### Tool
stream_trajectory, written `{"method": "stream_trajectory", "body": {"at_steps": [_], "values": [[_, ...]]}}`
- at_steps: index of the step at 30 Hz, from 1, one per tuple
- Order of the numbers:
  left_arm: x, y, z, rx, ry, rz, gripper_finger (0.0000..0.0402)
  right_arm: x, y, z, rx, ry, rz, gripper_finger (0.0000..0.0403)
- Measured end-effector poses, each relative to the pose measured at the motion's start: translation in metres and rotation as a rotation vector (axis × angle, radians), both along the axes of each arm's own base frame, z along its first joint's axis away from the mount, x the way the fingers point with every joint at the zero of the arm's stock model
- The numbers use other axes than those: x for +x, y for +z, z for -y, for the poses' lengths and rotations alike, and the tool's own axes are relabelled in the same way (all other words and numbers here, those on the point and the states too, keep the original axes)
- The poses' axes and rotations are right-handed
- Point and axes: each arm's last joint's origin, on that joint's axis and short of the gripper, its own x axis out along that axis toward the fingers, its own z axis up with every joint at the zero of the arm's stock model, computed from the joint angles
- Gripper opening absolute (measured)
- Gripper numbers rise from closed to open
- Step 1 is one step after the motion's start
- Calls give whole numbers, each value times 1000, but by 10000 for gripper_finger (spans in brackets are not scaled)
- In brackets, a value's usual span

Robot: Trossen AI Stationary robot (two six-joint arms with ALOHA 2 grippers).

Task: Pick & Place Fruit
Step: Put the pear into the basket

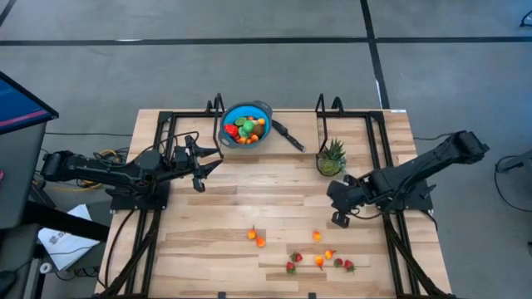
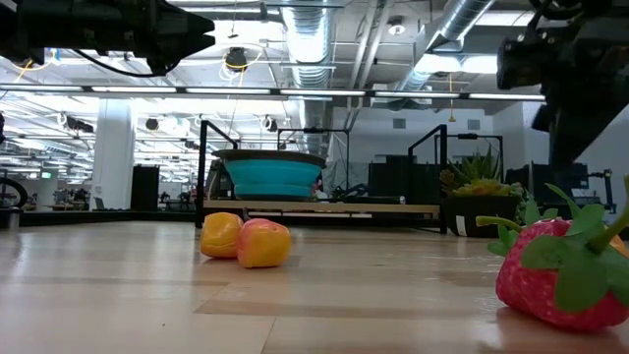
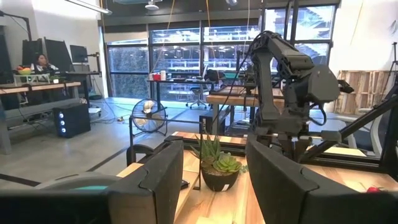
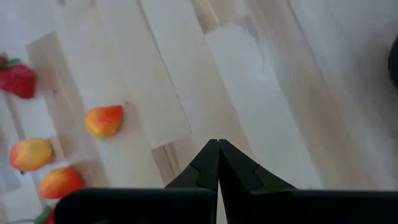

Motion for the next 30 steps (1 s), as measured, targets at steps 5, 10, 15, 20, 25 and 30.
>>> {"method": "stream_trajectory", "body": {"at_steps": [5,10,15,20,25,30], "values": [[0,0,0,0,0,0,173,2,-1,0,123,-130,-40,0],[0,0,0,0,0,0,173,4,0,1,179,-187,-30,0],[0,0,0,0,0,0,173,6,0,0,188,-187,-15,0],[0,0,0,0,0,0,173,11,3,-1,193,-137,45,0],[0,0,0,0,0,-1,173,17,6,-4,228,-142,111,0],[0,0,0,0,0,-1,173,19,7,-1,292,-252,116,0]]}}
